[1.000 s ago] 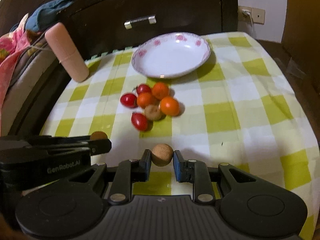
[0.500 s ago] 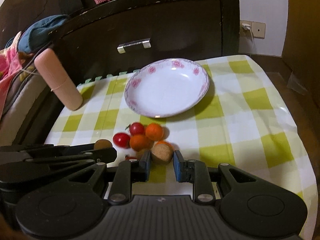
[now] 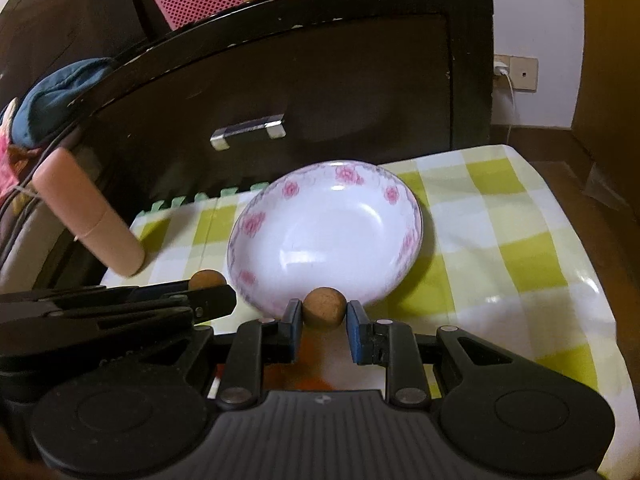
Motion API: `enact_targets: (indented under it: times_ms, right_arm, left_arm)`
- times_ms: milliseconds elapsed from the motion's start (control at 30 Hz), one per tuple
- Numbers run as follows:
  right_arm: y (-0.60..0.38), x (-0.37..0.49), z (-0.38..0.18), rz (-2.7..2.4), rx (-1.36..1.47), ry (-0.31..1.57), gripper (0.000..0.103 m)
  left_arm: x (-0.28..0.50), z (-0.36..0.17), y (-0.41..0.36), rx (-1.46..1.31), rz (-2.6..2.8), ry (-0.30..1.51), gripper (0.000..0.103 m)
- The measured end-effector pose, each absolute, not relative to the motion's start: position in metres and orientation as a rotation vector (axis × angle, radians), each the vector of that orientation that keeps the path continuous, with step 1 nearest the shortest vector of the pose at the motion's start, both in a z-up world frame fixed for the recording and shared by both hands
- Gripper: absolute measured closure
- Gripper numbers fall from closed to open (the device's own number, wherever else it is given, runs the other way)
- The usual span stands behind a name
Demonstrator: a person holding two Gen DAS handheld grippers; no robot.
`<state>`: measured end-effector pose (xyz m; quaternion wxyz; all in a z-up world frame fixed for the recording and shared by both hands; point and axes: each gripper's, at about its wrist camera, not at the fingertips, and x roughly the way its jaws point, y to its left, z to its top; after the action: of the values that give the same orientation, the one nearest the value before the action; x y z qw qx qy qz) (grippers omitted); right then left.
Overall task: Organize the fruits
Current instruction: 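Carry both held brown fruits with both grippers over the white flowered plate, then open both grippers to drop the brown fruits into the plate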
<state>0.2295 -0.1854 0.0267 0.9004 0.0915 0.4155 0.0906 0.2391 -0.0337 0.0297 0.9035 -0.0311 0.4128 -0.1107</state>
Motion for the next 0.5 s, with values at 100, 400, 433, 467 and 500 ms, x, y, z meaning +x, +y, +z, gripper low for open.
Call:
enact_targets:
  times_ms: [100,400,433,467,500]
  right_arm:
    - [-0.189,0.247,0.021,0.197,0.21,0.863,0.08]
    - [-0.189,0.283,0.001,0.213,0.175,0.872,0.08]
    - [-0.19,0.286,0.0,0.213,0.174,0.874,0.08]
    - [-0.189,0.289,-0.002,0.214,0.173,0.876,0.08]
    - [-0.189,0.291,-0.004,0.216,0.17,0.877,0.08]
  left_arm:
    - [0.252,0.025,-0.035,-0.073,-0.233,0.863,0.071]
    - [0.276,0.005,-0.034,-0.07,-0.22,0.901,0.071]
    - [0.277,0.003,-0.034,-0.07,-0.218,0.905,0.071]
    - [0.278,0.001,-0.033,-0.073,-0.217,0.908,0.071]
    - [0.28,-0.001,-0.033,-0.076,-0.216,0.912,0.071]
